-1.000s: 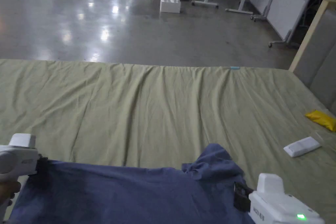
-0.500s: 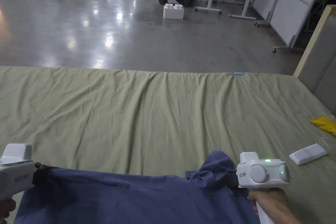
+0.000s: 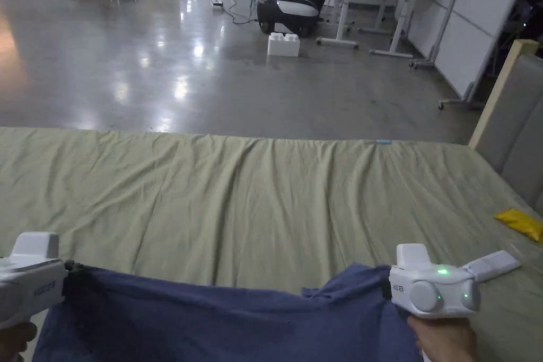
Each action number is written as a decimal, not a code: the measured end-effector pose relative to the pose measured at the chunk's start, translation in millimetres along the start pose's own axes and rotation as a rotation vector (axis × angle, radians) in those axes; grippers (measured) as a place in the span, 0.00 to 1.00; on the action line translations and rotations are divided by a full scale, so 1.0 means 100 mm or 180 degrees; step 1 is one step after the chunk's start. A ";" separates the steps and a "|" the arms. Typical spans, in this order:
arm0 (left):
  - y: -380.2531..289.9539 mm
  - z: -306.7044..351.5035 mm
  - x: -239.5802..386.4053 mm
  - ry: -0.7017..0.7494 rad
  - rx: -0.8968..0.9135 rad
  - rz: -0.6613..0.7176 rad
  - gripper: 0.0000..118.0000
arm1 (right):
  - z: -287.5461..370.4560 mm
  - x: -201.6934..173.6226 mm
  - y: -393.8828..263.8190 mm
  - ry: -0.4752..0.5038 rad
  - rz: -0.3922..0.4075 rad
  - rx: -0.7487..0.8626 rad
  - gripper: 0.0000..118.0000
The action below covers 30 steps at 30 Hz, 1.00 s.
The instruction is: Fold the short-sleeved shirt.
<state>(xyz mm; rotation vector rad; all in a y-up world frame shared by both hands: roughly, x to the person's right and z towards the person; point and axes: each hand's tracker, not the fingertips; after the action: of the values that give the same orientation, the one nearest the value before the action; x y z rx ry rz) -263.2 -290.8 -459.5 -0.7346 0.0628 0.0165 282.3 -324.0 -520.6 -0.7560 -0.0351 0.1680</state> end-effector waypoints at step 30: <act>2.26 2.26 -0.23 0.0228 0.1397 -0.0061 0.04 | 2.80 0.40 2.32 -0.0291 0.0086 0.2005 0.02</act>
<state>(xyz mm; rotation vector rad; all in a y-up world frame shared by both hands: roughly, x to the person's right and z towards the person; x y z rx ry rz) -283.4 28.4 -441.6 -0.2967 0.1233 -0.0411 263.3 38.9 -476.7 -0.1201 -0.0554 0.2247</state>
